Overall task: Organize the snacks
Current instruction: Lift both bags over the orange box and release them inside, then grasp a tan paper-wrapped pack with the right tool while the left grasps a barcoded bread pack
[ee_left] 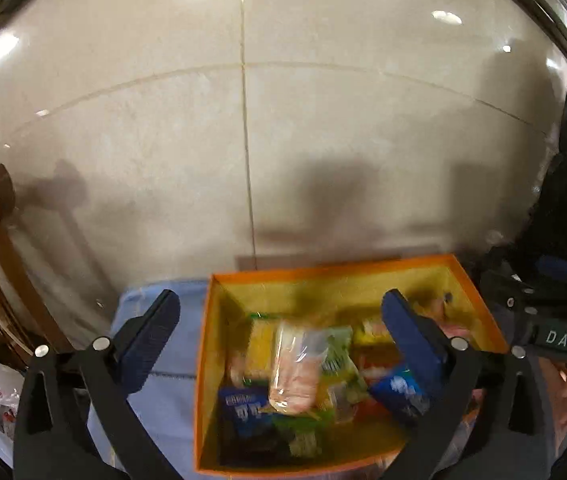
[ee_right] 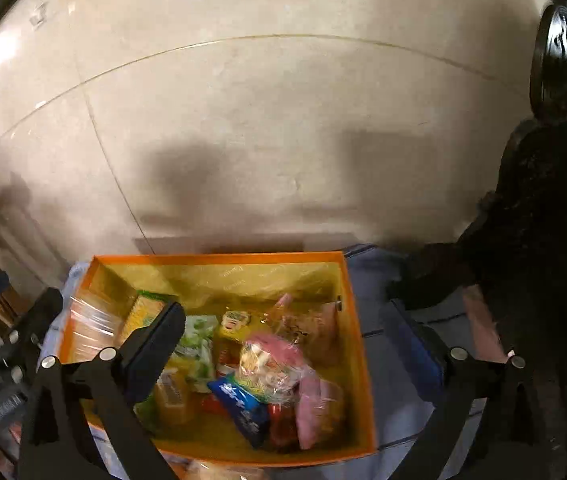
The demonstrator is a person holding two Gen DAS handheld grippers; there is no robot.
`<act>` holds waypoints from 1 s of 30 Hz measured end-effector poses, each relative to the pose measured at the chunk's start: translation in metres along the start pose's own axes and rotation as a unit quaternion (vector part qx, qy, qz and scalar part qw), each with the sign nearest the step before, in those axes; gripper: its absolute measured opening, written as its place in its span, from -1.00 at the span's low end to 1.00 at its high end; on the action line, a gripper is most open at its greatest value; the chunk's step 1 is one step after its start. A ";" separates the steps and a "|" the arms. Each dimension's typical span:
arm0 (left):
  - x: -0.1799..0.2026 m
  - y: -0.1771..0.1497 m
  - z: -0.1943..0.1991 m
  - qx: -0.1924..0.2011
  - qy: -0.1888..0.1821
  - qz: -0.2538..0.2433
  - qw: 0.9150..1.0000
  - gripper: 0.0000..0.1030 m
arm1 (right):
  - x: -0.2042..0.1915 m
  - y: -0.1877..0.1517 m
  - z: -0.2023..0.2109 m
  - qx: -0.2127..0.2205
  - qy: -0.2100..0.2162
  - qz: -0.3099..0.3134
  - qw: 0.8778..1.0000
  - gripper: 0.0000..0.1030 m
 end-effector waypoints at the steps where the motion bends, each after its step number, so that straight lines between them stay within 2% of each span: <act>1: 0.000 -0.006 0.006 0.010 -0.006 -0.009 1.000 0.92 | 0.004 -0.007 0.005 0.003 -0.008 0.005 1.000 0.93; 3: 0.001 -0.020 0.015 0.018 0.002 -0.034 0.999 0.92 | 0.012 -0.033 0.013 -0.008 -0.010 0.006 1.000 0.93; 5: 0.009 -0.053 0.022 0.016 0.003 -0.085 0.996 0.92 | 0.017 -0.062 0.015 -0.026 0.000 0.005 1.000 0.93; 6: 0.014 -0.070 0.024 0.013 0.000 -0.109 0.994 0.92 | 0.020 -0.091 0.013 -0.048 0.002 0.005 0.999 0.93; 8: 0.029 -0.118 0.024 0.001 -0.006 -0.177 0.984 0.92 | 0.021 -0.133 0.008 -0.081 0.007 0.006 0.997 0.93; 9: 0.035 -0.140 0.020 -0.007 0.000 -0.205 0.979 0.92 | 0.021 -0.165 0.001 -0.109 0.013 0.000 0.994 0.93; 12: 0.057 -0.210 0.003 -0.037 -0.001 -0.305 0.952 0.92 | 0.025 -0.236 -0.022 -0.181 0.037 -0.053 0.981 0.93; 13: 0.066 -0.233 -0.002 -0.036 0.004 -0.347 0.937 0.92 | 0.025 -0.251 -0.029 -0.198 0.047 -0.071 0.977 0.93; 15: 0.077 -0.263 -0.012 -0.031 0.009 -0.405 0.914 0.92 | 0.024 -0.277 -0.042 -0.227 0.061 -0.102 0.967 0.93; 17: 0.080 -0.271 -0.025 -0.039 0.016 -0.423 0.905 0.92 | 0.025 -0.290 -0.053 -0.237 0.061 -0.130 0.961 0.93; 18: 0.079 -0.270 -0.028 -0.038 0.012 -0.421 0.906 0.92 | 0.025 -0.291 -0.056 -0.232 0.065 -0.145 0.960 0.93; 20: 0.074 -0.259 -0.038 -0.047 -0.021 -0.377 0.925 0.92 | 0.027 -0.288 -0.062 -0.223 0.067 -0.163 0.959 0.93; 22: 0.069 -0.252 -0.049 -0.065 -0.055 -0.335 0.938 0.92 | 0.025 -0.285 -0.074 -0.230 0.070 -0.172 0.955 0.93; 23: 0.067 -0.250 -0.057 -0.070 -0.053 -0.324 0.942 0.92 | 0.023 -0.284 -0.078 -0.231 0.077 -0.173 0.954 0.93; 24: 0.067 -0.250 -0.065 -0.075 -0.047 -0.318 0.944 0.92 | 0.019 -0.282 -0.083 -0.230 0.089 -0.175 0.953 0.93; 26: 0.070 -0.250 -0.070 -0.074 -0.068 -0.308 0.946 0.92 | 0.018 -0.278 -0.087 -0.223 0.085 -0.178 0.955 0.93; 27: 0.072 -0.252 -0.069 -0.077 -0.074 -0.300 0.948 0.92 | 0.018 -0.276 -0.086 -0.214 0.083 -0.176 0.957 0.86; 28: 0.076 -0.259 -0.069 -0.098 -0.097 -0.294 0.946 0.91 | 0.017 -0.273 -0.084 -0.201 0.079 -0.170 0.962 0.63; 29: 0.081 -0.267 -0.069 -0.121 -0.115 -0.295 0.941 0.67 | 0.017 -0.270 -0.084 -0.194 0.083 -0.167 0.963 0.52; 30: 0.084 -0.277 -0.067 -0.137 -0.129 -0.296 0.937 0.43 | 0.016 -0.267 -0.081 -0.186 0.087 -0.161 0.965 0.32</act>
Point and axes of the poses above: each gripper's, at about its wrist camera, not at the fingertips, and z roughly against the way its jaws point, x to its right, y to its top, the point moved 9 cm from there along -z, roughly the way its jaws point, and after that the axes turned 14 degrees about -x, right-handed, at the moved point
